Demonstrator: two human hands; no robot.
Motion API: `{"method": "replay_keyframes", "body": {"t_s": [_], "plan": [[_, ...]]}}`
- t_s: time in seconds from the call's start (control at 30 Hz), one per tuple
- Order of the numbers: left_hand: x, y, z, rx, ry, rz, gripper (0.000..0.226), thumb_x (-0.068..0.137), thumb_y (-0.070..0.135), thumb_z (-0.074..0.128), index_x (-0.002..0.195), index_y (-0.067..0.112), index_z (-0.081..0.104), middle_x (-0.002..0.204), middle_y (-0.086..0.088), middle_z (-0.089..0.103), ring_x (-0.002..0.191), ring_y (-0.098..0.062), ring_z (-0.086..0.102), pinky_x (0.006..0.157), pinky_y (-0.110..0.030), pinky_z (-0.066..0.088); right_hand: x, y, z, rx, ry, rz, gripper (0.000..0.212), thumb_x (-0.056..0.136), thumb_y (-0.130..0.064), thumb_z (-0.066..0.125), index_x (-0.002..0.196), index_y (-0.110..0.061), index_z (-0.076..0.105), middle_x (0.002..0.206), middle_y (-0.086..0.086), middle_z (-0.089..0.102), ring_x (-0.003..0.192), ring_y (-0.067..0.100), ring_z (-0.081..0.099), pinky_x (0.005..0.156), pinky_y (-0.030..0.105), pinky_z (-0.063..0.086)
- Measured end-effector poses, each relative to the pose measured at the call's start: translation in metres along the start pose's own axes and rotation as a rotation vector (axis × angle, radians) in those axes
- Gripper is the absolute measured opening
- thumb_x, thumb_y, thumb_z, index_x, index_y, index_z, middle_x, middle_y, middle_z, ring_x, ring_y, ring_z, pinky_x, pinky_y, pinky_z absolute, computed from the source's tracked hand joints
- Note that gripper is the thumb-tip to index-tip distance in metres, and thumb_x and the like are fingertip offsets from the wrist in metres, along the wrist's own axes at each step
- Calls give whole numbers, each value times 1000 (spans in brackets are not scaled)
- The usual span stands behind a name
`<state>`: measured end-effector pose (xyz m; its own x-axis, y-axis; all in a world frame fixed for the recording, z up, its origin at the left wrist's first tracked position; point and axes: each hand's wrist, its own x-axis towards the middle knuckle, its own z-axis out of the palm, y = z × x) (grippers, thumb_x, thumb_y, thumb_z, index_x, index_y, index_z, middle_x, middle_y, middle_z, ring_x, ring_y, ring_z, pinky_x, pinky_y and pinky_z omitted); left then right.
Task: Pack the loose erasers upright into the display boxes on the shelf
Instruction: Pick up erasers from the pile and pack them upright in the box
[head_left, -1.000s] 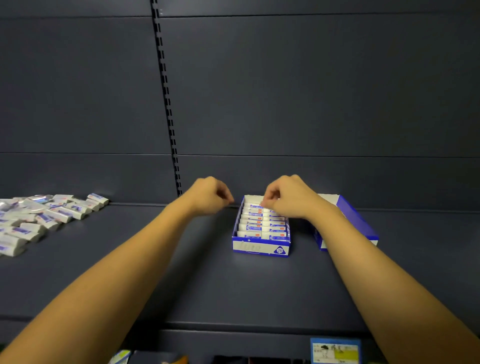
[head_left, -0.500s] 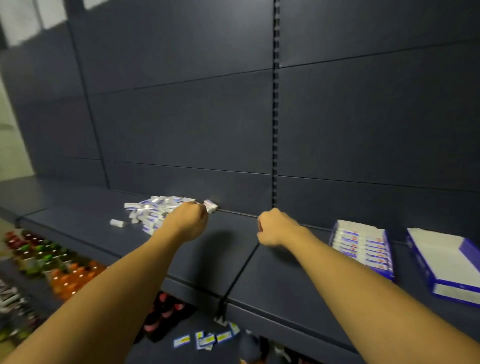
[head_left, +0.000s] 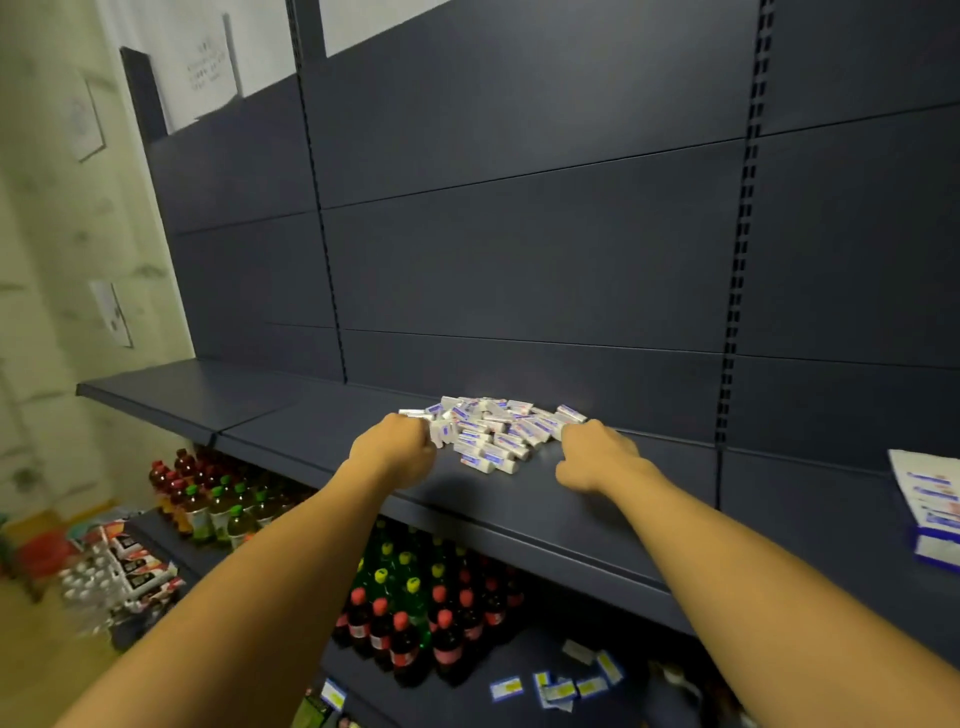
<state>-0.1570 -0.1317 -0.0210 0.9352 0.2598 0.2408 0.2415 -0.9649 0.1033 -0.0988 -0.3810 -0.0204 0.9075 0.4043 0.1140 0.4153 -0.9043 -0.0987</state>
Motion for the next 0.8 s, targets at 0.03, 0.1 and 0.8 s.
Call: {"method": "replay_keyframes", "body": {"t_s": [0.03, 0.1, 0.8], "plan": [[3, -12, -3, -8, 7, 1, 24, 97, 26, 44, 98, 13, 64, 98, -5, 60, 86, -26, 61, 78, -39, 57, 4, -11, 1, -6, 0, 4, 15, 91, -20, 53, 105, -14, 56, 119, 11, 59, 100, 30, 58, 74, 31, 41], [12, -31, -8, -23, 5, 1, 22, 96, 24, 45, 98, 12, 63, 97, -6, 61, 85, -26, 61, 78, -41, 58, 11, -30, 2, -28, -4, 5, 9, 91, -21, 53, 98, -15, 51, 115, 11, 59, 93, 29, 54, 73, 30, 41], [192, -50, 67, 15, 81, 362, 21, 97, 21, 55, 112, 15, 69, 117, -4, 61, 109, -25, 55, 84, -43, 55, 202, -61, 13, 21, 87, 60, 23, 83, -13, 56, 105, -13, 62, 100, 7, 63, 85, 26, 63, 73, 37, 56]]}}
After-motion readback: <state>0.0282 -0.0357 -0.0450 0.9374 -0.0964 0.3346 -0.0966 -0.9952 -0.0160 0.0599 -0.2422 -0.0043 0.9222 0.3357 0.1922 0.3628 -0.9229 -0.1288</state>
